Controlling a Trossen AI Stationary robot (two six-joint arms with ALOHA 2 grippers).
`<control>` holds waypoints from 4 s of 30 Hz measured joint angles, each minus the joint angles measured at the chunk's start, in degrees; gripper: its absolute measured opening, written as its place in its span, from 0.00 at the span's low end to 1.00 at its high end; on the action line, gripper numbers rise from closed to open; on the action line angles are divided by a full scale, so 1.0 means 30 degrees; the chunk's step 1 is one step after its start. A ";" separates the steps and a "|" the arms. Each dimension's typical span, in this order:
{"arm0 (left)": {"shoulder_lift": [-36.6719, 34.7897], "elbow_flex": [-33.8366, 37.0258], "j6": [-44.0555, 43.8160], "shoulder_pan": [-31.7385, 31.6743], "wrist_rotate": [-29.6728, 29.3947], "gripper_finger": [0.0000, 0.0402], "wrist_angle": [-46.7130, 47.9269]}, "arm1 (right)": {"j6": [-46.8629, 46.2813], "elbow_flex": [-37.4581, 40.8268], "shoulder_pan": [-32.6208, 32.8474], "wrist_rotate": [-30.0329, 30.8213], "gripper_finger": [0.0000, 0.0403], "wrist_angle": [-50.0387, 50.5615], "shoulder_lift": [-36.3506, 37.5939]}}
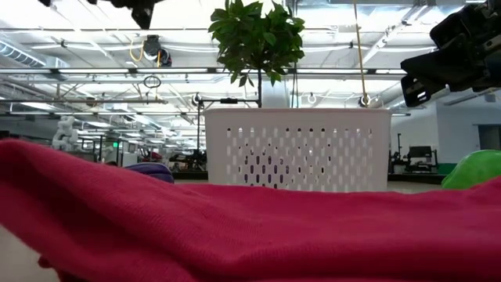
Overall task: Pick and placing Produce into tupperware
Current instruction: Put the green pear into the white bin
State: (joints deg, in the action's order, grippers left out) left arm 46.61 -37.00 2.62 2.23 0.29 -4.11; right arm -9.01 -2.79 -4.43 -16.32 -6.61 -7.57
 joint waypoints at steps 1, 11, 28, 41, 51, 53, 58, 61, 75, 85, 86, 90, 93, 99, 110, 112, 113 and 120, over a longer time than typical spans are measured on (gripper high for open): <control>-0.0334 0.0218 0.0216 0.0106 0.0034 0.00 -0.0068 | -0.0087 0.0002 0.0002 -0.0003 0.00 -0.0012 0.0006; -0.4877 0.1617 0.0129 0.0767 -0.2073 0.00 0.3679 | -0.0271 0.0007 0.0007 -0.0006 0.00 -0.0015 0.0006; -0.7579 0.8035 0.0104 0.1055 -0.1596 0.00 -0.0337 | -0.0271 0.0007 0.0007 -0.0086 0.00 -0.0722 0.0006; -0.7941 1.0875 0.0882 0.1052 -0.1608 0.00 -0.3537 | 0.0557 0.0007 0.0007 -0.0093 0.00 -0.0729 0.0006; -0.7917 1.0893 -0.0752 0.1052 -0.2325 0.00 -0.2613 | 0.0491 0.0003 0.0007 -0.0100 0.00 -0.0734 0.0006; -0.7913 1.0893 -0.0934 0.1052 -0.2602 0.00 -0.2462 | 0.0112 0.0004 0.0007 -0.0104 0.00 -0.0730 0.0006; -0.7920 1.0893 -0.0154 0.1052 -0.2635 0.03 -0.2335 | 0.0034 0.0000 0.0007 -0.0108 0.00 -0.0729 0.0006; -0.7920 1.0893 0.1001 0.1052 -0.2642 0.03 -0.2327 | 0.0757 0.0004 0.0007 -0.0108 0.00 -0.0791 0.0002; -0.7913 1.0893 0.1528 0.1052 -0.2650 0.05 -0.2362 | 0.0503 -0.2033 0.0007 -0.0732 0.00 -0.0739 -0.0840; -0.7917 1.0893 0.1542 0.1037 -0.2655 0.01 -0.2585 | 0.0700 -0.5403 0.0015 -0.0676 0.00 0.0419 -0.4277; -0.7920 1.0893 0.1542 0.1037 -0.2653 0.02 -0.2666 | 0.0727 -0.5695 0.0025 -0.0676 0.00 0.0523 -0.4617; -0.7920 1.0893 0.1542 0.1037 -0.2650 0.05 -0.2728 | 0.0880 -0.6838 0.0517 -0.1084 0.00 0.0838 -0.5941; -0.7920 1.0893 0.1542 0.1037 -0.2650 0.06 -0.2728 | 0.0876 -0.7925 0.1122 -0.1142 0.00 0.1354 -0.6824; -0.7920 1.0893 0.1557 0.1037 -0.2650 0.02 -0.2702 | 0.0612 -0.9921 0.2121 -0.1089 0.00 0.3028 -0.8440; -0.7918 1.0893 0.1557 0.1037 -0.2781 0.05 -0.2721 | 0.0443 -1.3078 0.3341 0.0569 0.00 0.5206 -1.0116; -0.7920 1.0893 0.1557 0.1034 -0.2789 0.06 -0.2722 | 0.0488 -1.3342 0.3476 0.1045 0.00 0.5356 -1.0218; -0.7920 1.0893 0.1557 0.1037 -0.2789 0.06 -0.2727 | 0.0538 -1.3460 0.3535 0.1102 0.00 0.5408 -1.0298; -0.7920 1.0893 0.1557 0.1033 -0.2803 0.01 -0.2728 | 0.0742 -1.5317 0.4281 0.1468 0.00 0.6504 -1.1356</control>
State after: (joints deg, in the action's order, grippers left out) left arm 22.85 -4.32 7.29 5.33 -8.12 -12.29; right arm -6.79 -48.74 8.42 -11.92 12.90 -41.64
